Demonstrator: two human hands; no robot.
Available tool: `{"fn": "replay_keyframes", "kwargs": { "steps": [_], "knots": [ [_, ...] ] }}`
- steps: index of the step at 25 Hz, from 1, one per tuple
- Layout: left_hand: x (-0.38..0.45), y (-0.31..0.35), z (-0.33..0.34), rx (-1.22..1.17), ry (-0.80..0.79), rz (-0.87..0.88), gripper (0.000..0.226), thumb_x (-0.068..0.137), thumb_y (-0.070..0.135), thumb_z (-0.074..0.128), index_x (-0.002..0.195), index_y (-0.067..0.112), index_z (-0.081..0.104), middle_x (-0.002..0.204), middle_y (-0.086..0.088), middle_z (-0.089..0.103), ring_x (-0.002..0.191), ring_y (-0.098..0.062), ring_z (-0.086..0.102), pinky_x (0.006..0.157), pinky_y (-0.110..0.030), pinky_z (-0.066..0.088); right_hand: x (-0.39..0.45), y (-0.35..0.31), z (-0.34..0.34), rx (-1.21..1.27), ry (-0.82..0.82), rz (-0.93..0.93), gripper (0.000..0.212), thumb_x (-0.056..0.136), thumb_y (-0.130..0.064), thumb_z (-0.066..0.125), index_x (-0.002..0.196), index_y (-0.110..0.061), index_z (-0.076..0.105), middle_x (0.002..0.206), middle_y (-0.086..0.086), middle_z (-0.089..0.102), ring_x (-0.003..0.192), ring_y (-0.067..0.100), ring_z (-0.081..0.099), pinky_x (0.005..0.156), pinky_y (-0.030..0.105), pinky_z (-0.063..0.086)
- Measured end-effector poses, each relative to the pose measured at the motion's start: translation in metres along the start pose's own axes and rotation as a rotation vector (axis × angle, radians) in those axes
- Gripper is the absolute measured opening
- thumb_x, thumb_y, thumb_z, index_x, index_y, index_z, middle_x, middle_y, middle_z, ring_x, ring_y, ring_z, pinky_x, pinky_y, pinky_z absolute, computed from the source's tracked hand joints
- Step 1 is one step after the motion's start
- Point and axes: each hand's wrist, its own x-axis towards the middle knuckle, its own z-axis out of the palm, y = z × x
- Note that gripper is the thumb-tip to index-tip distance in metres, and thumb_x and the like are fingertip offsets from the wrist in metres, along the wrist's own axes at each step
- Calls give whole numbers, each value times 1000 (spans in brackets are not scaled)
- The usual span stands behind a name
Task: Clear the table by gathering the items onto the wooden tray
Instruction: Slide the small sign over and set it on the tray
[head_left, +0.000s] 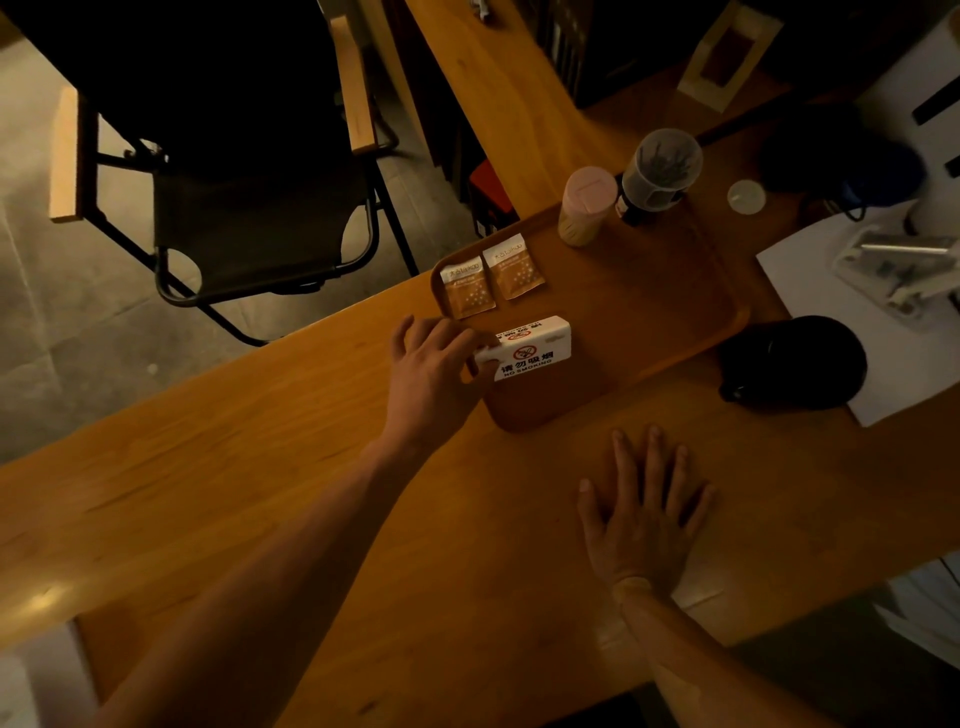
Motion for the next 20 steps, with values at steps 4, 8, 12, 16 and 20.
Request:
{"fn": "replay_keyframes", "kwargs": {
  "steps": [4, 8, 12, 16, 20],
  "knots": [
    [4, 2, 0, -3, 4, -22, 31, 85, 37, 64, 111, 22, 63, 112, -5, 65, 116, -30, 52, 108, -57, 29, 0, -1, -1, 2, -4, 0, 71, 90, -70, 19, 154, -37, 16, 164, 1, 9, 151, 29, 5, 117, 63, 4],
    [5, 3, -2, -7, -9, -21, 34, 84, 37, 66, 114, 21, 62, 115, -6, 64, 118, -31, 51, 108, -56, 28, 0, -1, -2, 2, 0, 0, 71, 90, -69, 19, 153, -37, 19, 164, 1, 10, 151, 29, 5, 117, 62, 2],
    [11, 8, -5, 5, -64, -34, 51, 80, 38, 72, 125, 21, 57, 129, -10, 57, 123, -33, 46, 104, -56, 32, 0, -1, -1, 3, 8, 3, 71, 90, -70, 18, 153, -36, 19, 164, 0, 10, 151, 28, 4, 117, 62, 2],
    [19, 10, -7, -19, -56, -3, 33, 84, 39, 66, 113, 24, 63, 118, -4, 64, 118, -30, 50, 101, -57, 34, 0, 1, 1, -11, 15, -4, 71, 91, -70, 19, 154, -37, 16, 165, 0, 7, 151, 28, 3, 117, 62, 2],
    [19, 9, -8, -22, -56, -2, 30, 84, 43, 60, 109, 26, 64, 115, 0, 65, 116, -27, 51, 103, -54, 32, 0, 1, 3, -12, 23, -4, 71, 91, -70, 20, 154, -38, 14, 165, 0, 7, 151, 28, 4, 117, 62, 2]
  ]
}}
